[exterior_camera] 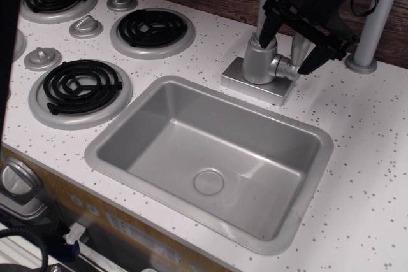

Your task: Lever vertical to front

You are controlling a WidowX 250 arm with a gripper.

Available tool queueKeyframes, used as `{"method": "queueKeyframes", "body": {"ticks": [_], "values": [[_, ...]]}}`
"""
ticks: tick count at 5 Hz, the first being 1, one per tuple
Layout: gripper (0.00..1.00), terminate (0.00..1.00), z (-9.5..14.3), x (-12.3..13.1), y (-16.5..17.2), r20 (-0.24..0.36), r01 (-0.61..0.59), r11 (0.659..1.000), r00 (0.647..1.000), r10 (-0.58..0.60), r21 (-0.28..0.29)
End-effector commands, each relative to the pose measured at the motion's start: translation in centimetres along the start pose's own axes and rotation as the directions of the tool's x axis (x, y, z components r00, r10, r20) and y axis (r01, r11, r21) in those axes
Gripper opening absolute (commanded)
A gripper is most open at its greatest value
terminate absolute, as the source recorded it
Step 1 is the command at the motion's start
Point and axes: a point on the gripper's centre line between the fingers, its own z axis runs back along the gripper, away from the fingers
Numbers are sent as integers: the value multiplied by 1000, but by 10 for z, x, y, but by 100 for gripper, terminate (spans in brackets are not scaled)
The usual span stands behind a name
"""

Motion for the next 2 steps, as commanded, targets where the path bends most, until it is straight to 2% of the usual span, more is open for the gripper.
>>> {"method": "queueKeyframes", "body": {"ticks": [1, 2], "values": [[100, 0, 0, 0, 0, 0, 0, 1000, 1000, 0, 0], [100, 0, 13, 13, 3, 99, 15, 1000, 995, -16, 16]]}}
